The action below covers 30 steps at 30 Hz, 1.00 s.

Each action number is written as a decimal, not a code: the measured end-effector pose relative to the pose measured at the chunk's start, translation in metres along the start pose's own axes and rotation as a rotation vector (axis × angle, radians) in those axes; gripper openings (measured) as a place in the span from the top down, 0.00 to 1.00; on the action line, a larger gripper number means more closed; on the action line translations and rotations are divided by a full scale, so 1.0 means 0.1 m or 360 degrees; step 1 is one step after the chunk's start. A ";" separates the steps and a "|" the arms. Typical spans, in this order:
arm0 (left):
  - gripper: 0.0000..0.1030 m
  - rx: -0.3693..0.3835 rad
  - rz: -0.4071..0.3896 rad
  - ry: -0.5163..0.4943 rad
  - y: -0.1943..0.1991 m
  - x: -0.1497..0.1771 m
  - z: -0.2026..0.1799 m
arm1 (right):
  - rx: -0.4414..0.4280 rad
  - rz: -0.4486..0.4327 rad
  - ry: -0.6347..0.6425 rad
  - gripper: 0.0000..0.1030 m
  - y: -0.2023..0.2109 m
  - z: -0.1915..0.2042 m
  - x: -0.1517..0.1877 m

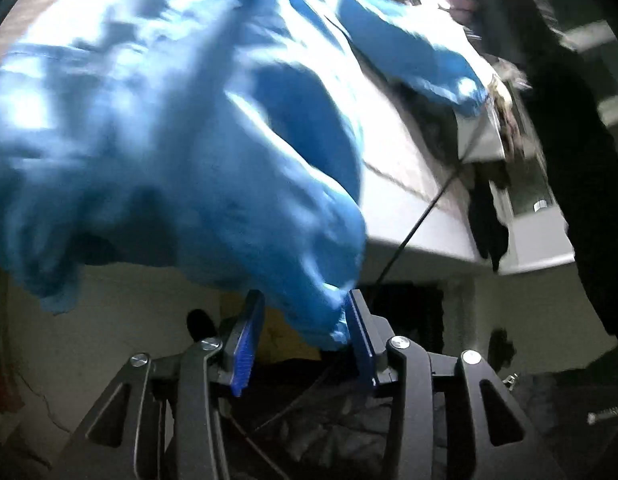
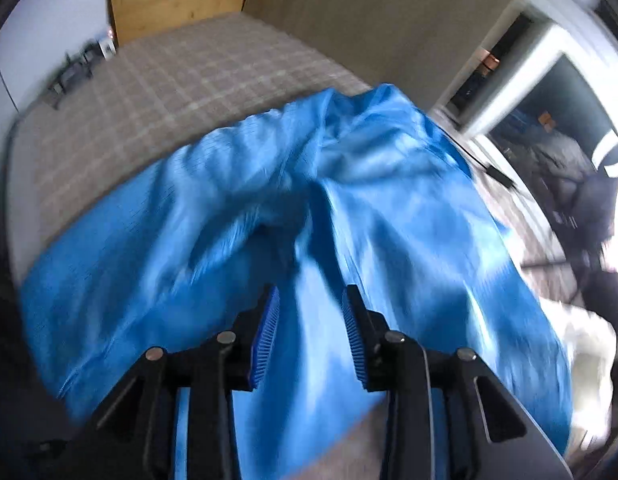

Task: Fold clothes

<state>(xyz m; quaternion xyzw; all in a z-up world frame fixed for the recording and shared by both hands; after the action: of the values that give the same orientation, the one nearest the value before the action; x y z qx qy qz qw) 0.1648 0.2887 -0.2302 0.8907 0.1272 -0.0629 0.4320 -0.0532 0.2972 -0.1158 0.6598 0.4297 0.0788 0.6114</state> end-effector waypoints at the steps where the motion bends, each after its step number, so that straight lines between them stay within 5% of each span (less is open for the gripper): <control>1: 0.61 -0.0011 0.0012 -0.0016 -0.06 0.00 -0.03 | -0.0025 0.0019 -0.0035 0.55 0.05 -0.02 0.17; 3: 0.68 -0.0038 0.0033 -0.0042 -0.17 -0.02 -0.06 | -0.0073 0.0082 -0.0112 0.55 0.11 -0.03 0.53; 4: 0.85 -0.0064 0.0038 -0.0044 -0.18 -0.06 -0.04 | -0.0097 0.0114 -0.0151 0.55 0.13 -0.04 0.71; 5: 0.91 -0.0085 0.0047 -0.0046 -0.20 -0.08 -0.02 | -0.0101 0.0150 -0.0179 0.55 0.09 -0.03 0.85; 8: 0.96 -0.0123 0.0059 -0.0105 -0.11 -0.09 0.00 | -0.0084 0.0243 -0.0239 0.55 -0.14 0.04 1.13; 16: 0.97 -0.0232 -0.0001 -0.0234 0.51 -0.15 0.27 | 0.0091 0.0222 -0.0092 0.65 -0.46 0.36 1.02; 22: 0.97 -0.0248 0.0071 -0.0082 0.45 0.08 0.76 | 0.0230 0.0218 -0.0062 0.65 -0.60 0.41 0.98; 30: 0.74 -0.0339 0.0012 -0.0108 0.70 0.05 0.87 | 0.0314 0.0238 -0.0044 0.65 -0.63 0.42 0.91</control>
<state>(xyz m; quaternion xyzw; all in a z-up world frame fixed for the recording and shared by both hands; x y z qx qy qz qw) 0.1889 0.1795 -0.2321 0.8376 0.1150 -0.0775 0.5285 -0.0001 0.3187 -0.2194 0.7479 0.3766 0.0725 0.5418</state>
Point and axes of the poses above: each gripper's, at about its wrist camera, not at the fingertips, and y roughly against the way its jaws point, z to its left, x to its underside, the point moved 3 cm from there along -y, roughly the way its jaws point, and after that the axes turned 3 degrees about x, right-handed, at the moved point
